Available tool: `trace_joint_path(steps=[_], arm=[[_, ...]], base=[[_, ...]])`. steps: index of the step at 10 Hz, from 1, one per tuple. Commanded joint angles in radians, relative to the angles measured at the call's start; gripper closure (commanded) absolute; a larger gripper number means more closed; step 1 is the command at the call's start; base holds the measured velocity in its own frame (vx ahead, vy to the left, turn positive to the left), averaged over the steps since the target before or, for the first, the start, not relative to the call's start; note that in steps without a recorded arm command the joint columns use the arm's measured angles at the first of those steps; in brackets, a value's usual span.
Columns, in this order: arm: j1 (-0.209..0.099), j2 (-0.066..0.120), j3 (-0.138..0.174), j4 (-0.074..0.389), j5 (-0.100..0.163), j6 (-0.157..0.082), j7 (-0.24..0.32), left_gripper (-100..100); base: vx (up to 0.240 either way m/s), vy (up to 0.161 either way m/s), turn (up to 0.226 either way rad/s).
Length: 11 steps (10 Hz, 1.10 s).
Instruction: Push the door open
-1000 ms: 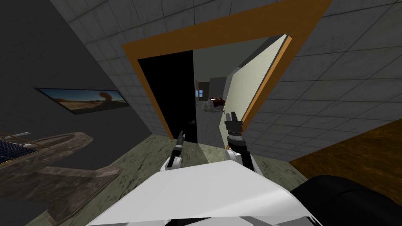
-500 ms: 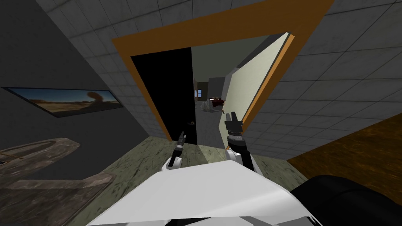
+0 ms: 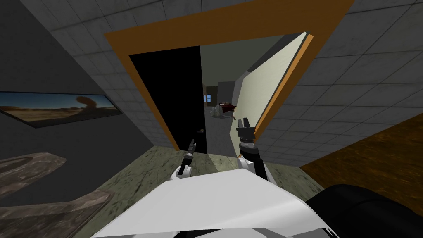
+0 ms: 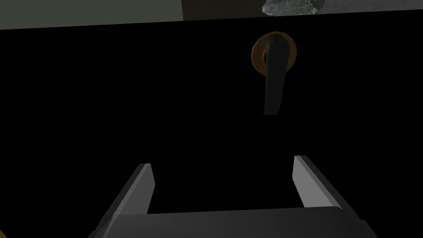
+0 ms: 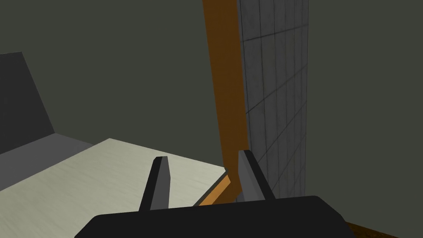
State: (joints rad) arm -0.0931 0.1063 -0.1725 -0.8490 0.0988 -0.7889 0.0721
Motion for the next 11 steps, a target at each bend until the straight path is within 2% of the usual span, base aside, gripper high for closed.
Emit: trace_joint_path(steps=[1,4,7,8,11], arm=[[-0.012,0.000,-0.005,0.035,0.003,-0.004,-0.002,-100],[-0.040,-0.001,-0.013,0.102,0.008,-0.010,-0.005,-100],[-0.077,-0.003,-0.023,0.191,0.016,-0.019,-0.008,-100],[-0.077,-0.003,-0.023,0.191,0.016,-0.019,-0.008,-100],[-0.109,-0.005,-0.032,0.268,0.022,-0.027,-0.012,-100]], base=[[0.077,0.029,-0.053],[0.077,0.035,-0.061],[0.100,0.036,-0.072],[0.075,0.034,-0.025],[0.065,0.025,-0.058]])
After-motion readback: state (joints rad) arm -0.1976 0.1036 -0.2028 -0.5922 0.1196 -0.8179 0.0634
